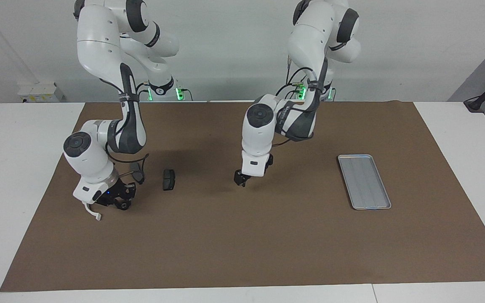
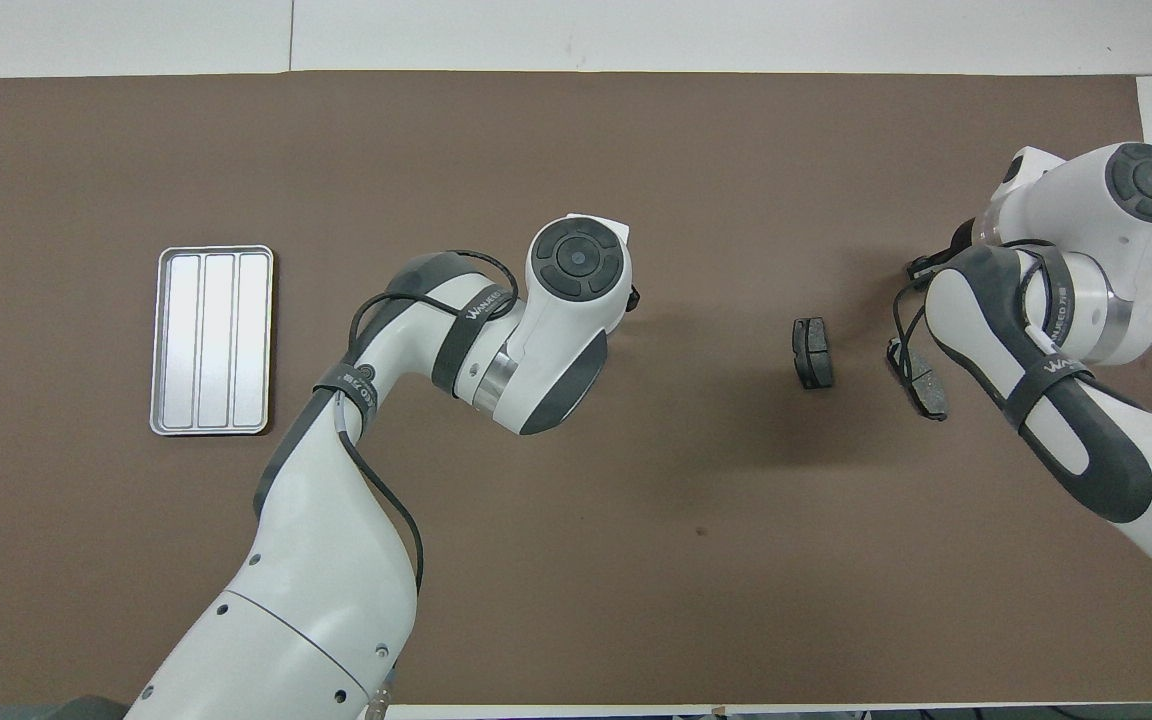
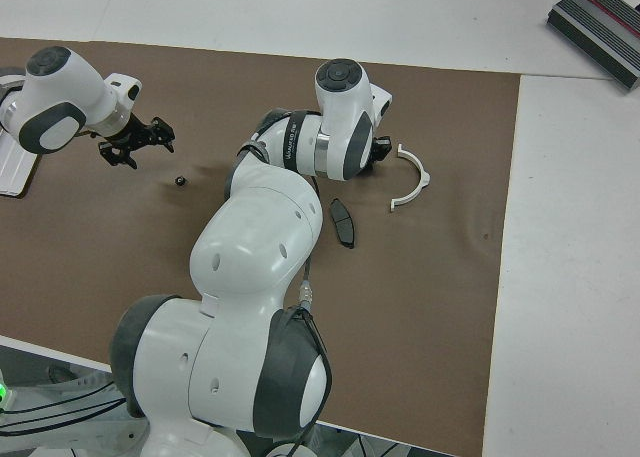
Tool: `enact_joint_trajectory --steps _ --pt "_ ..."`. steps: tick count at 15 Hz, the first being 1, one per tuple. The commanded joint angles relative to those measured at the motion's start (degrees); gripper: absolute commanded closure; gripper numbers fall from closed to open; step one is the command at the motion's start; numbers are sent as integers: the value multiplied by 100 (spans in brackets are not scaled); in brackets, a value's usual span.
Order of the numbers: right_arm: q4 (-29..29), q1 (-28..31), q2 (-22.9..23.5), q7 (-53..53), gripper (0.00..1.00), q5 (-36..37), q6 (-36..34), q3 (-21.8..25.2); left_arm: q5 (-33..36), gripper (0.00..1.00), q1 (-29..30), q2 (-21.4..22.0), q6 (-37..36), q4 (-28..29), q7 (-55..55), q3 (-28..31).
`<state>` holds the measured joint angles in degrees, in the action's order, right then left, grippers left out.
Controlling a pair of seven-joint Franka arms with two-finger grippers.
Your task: Place bearing gear from tray to pile
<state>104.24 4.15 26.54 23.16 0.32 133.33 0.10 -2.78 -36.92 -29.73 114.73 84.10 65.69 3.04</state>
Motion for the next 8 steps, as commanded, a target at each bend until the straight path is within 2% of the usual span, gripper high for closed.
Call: enact_joint_trajectory --steps 1,3,5,8 --pt "70 95 -9 40 100 -32 97 -72 5 0 508 748 -450 229 -108 -31" --pt "44 77 -96 -91 1 -32 0 -72 5 0 1034 1135 -793 221 -625 -31" --pt "-61 7 -324 -276 0 -32 -445 -72 -4 0 1484 1434 -1170 230 -1205 -31" --pt "-394 -229 -676 -900 0 2 -1079 -89 5 0 1977 1663 -1707 230 -2207 -31"
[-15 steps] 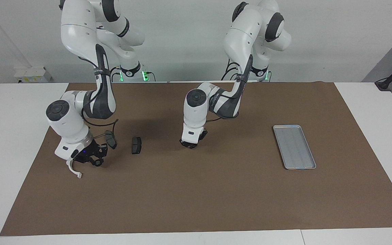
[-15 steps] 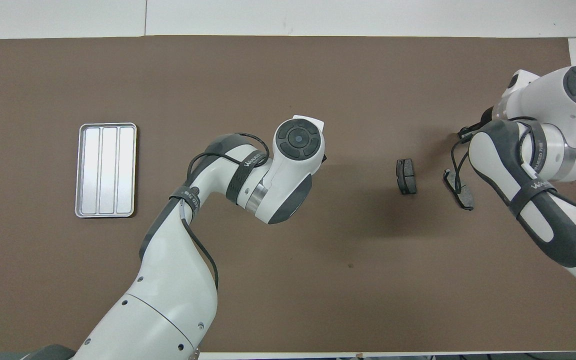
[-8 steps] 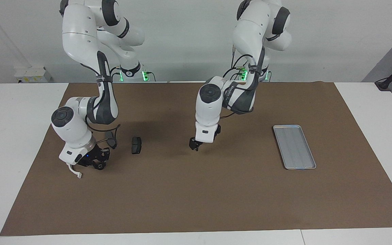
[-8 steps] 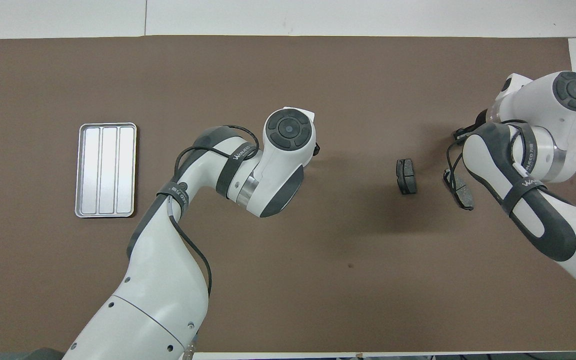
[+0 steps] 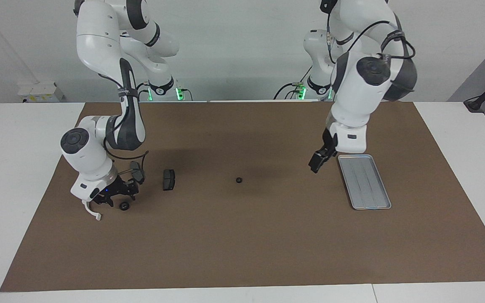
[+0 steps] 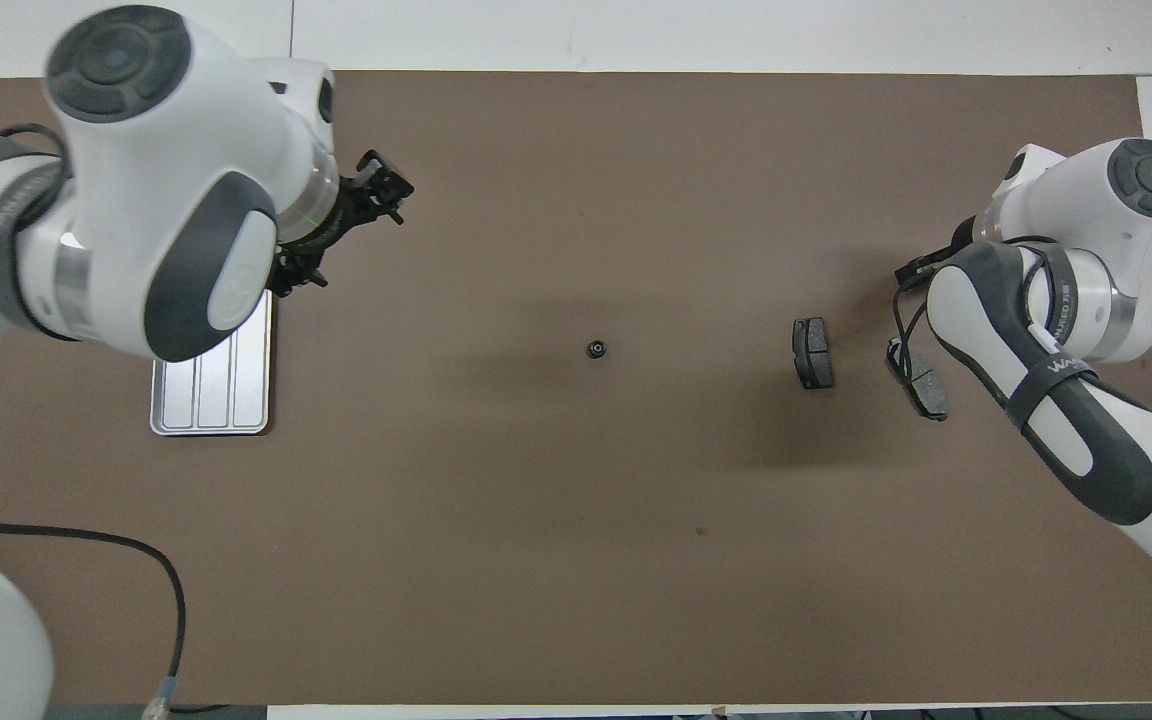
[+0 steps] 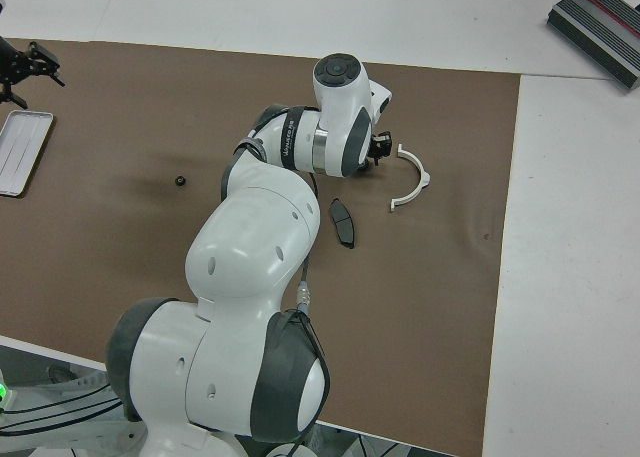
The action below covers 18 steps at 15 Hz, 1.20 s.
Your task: Place bearing gear from tray to pile
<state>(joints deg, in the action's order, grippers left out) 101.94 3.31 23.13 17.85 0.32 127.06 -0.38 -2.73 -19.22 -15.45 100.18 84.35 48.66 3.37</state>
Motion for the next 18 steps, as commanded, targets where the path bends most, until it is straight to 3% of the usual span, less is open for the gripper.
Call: enact_joint_trajectory --steps 1,4,9,14,18 --pt "-322 -233 -414 -526 0 3 -663 -41 9 0 365 296 -393 204 -707 -64" --pt "-954 -698 -546 -1474 0 12 -1647 -68 18 0 769 551 -867 300 -1672 -55" --pt "-992 -2137 -959 -3722 0 -23 -2106 -76 27 0 1122 1359 -851 1205 -2729 -11" --pt "-1009 -3124 -855 -4991 0 29 -1923 -76 27 0 1543 1387 -851 1154 -3424 -125" --pt "-886 -3398 -398 -5046 0 21 -1282 -85 53 0 1843 1378 -816 1145 -3609 -372"
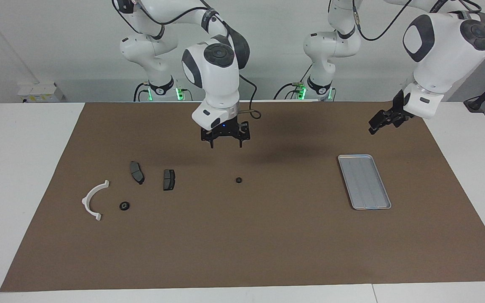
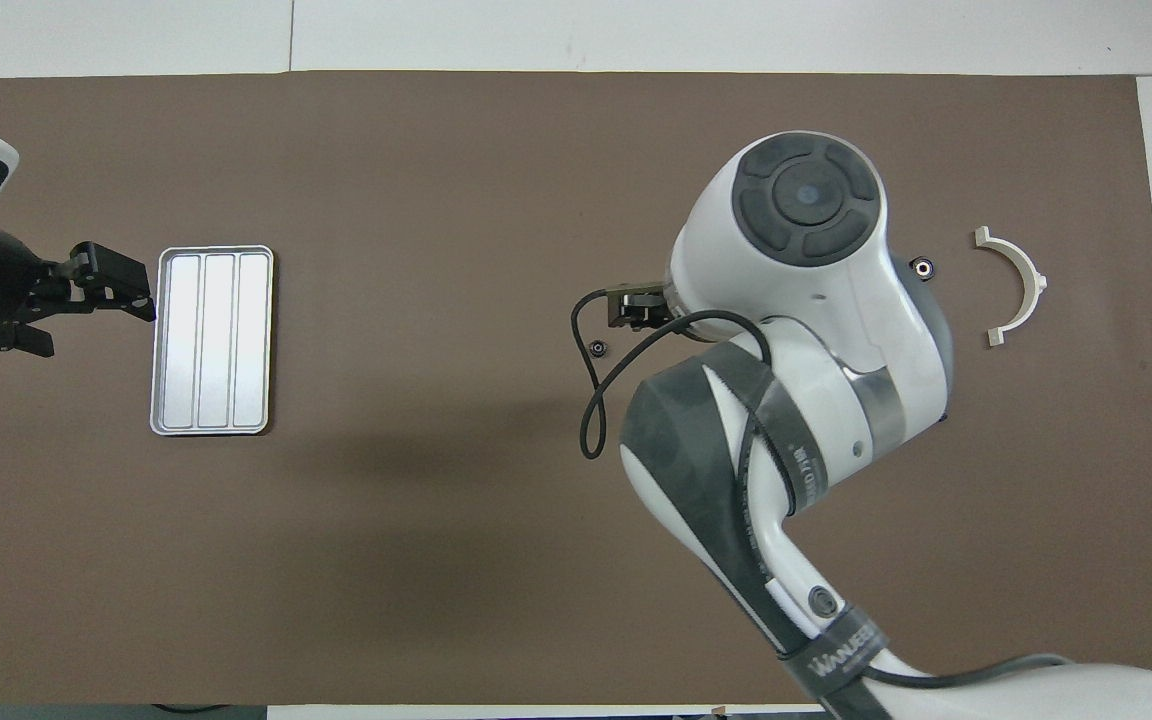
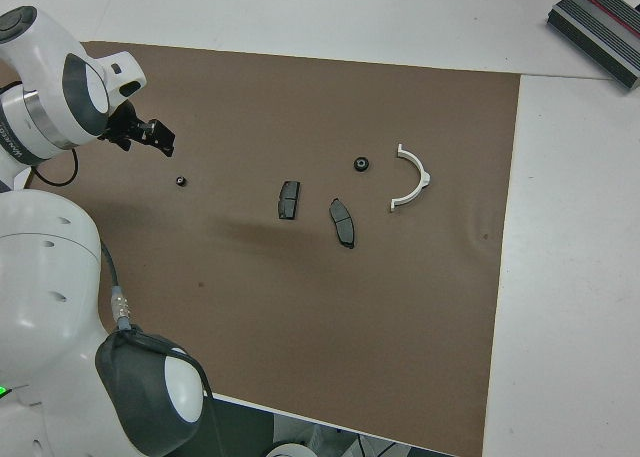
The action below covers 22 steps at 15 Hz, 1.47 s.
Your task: Place bearing gear from tray to pile
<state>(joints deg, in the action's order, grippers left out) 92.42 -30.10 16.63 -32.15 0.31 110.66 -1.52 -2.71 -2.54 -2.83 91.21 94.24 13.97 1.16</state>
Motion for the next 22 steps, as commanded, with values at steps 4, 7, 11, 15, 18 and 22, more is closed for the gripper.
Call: enact_joint_trajectory --steps 4,7,11,15,18,22 --pt "136 -75 665 -54 0 21 842 29 60 0 473 186 -33 182 -306 -406" --pt "136 -163 911 -54 0 39 1053 37 69 0 465 204 -50 182 -334 -406" --pt "171 -172 1131 -46 0 57 1264 37 60 0 421 362 -226 314 -343 -424" --pt "478 -146 1141 24 0 65 1625 37 60 0 395 450 -191 507 -351 -424" --pt "602 -119 1175 69 1 65 1801 37 69 0 386 494 -200 507 -526 -424" --pt "620 -128 1307 51 3 65 1976 37 69 0 412 520 90 648 -580 -406"
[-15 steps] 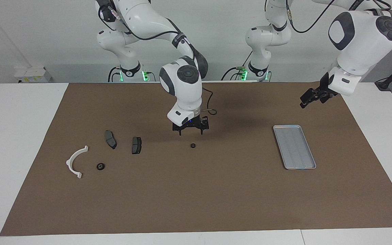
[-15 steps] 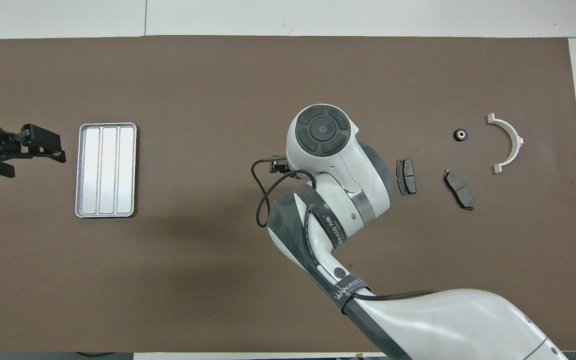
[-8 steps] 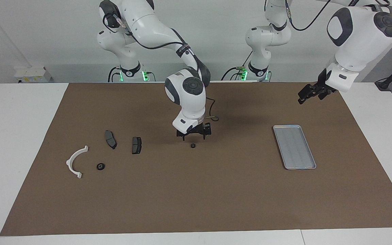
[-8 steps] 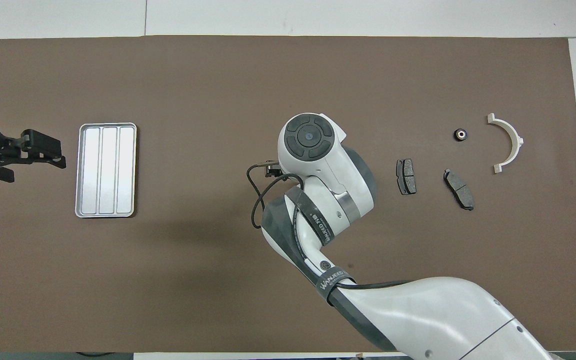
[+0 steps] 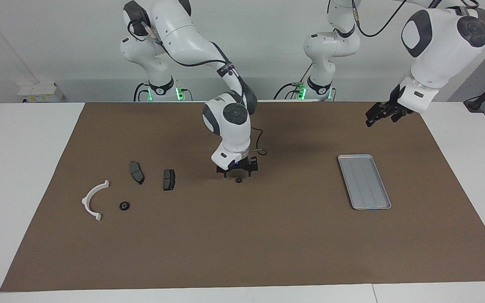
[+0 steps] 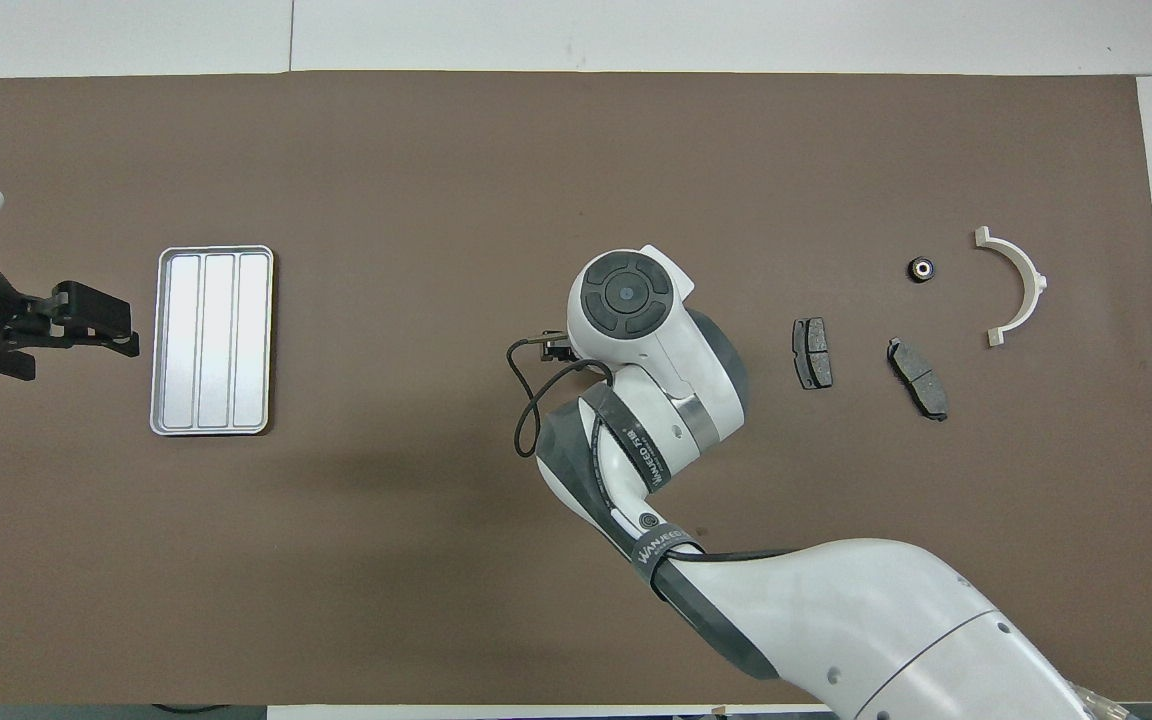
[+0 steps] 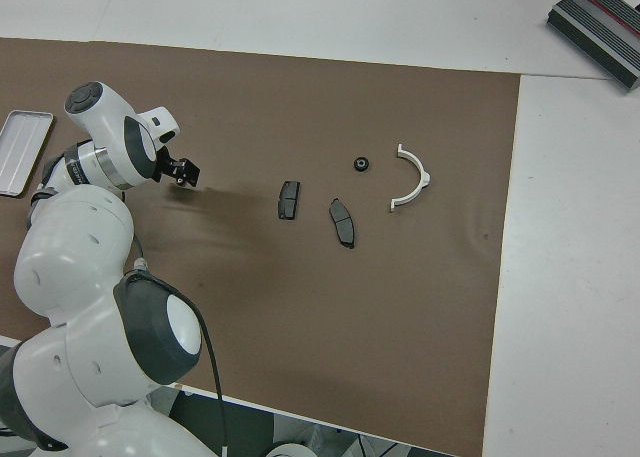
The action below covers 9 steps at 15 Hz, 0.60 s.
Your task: Place bearing gear from tray to pile
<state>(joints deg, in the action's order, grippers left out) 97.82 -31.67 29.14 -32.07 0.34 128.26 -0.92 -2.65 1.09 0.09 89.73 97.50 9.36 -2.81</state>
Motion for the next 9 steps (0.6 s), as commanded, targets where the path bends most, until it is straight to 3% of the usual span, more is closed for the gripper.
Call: enact_joint_trajectory --steps 1,6,7,9 --pt "88 30 74 43 3 63 235 -22 63 0 49 228 264 322 -127 -9" --pt "88 47 100 60 6 63 340 -22 380 0 23 219 352 313 -347 -44" --pt "79 47 101 52 17 63 332 -22 388 0 23 228 352 314 -356 -44" --pt "88 47 101 43 52 63 332 -22 388 0 32 219 361 314 -365 -44"
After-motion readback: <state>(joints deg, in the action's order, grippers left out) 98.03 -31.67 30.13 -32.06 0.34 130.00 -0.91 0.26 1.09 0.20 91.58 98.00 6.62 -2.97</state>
